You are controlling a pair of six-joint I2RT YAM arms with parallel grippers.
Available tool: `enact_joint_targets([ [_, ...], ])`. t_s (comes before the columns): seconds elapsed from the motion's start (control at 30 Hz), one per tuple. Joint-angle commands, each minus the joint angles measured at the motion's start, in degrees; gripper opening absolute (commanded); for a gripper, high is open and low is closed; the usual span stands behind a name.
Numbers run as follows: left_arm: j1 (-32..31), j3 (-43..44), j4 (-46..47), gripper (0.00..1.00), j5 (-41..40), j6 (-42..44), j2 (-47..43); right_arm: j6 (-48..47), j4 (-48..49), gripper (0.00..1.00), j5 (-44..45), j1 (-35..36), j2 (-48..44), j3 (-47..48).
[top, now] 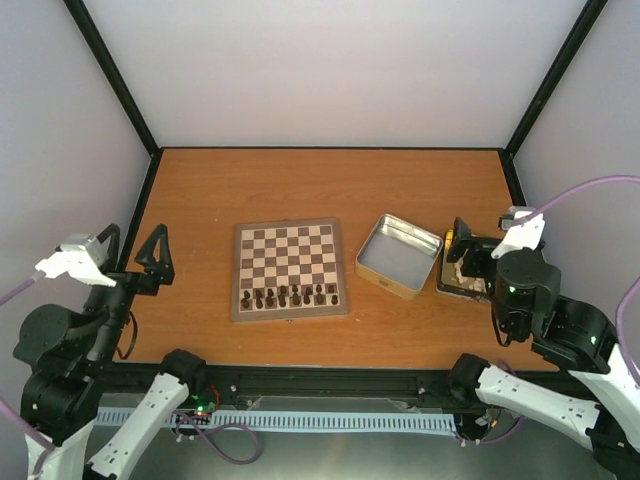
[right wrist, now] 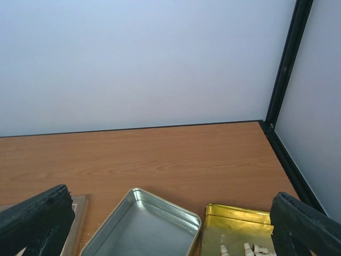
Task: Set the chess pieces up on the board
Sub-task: Reset both arms
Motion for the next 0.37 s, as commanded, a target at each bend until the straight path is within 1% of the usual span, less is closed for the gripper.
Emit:
enact_joint_targets([
  [0.0,-0.07,3.92,-5.69,1.00,-2.54,1.46,-1.54,-1.34,-0.44,1.00,3.41,-0.12,-2.29,1.12],
  [0.17,-0.02,5.63,-6.42,1.00,-2.25,0.69,-2.59,-1.68,0.10,1.00,2.05,-0.15,-3.55,0.88],
  [0.33,-0.02,5.25,-6.46,1.00,-2.01,0.12,-2.90,-1.84,0.58,1.00,0.37,-0.15,-3.73,0.50],
])
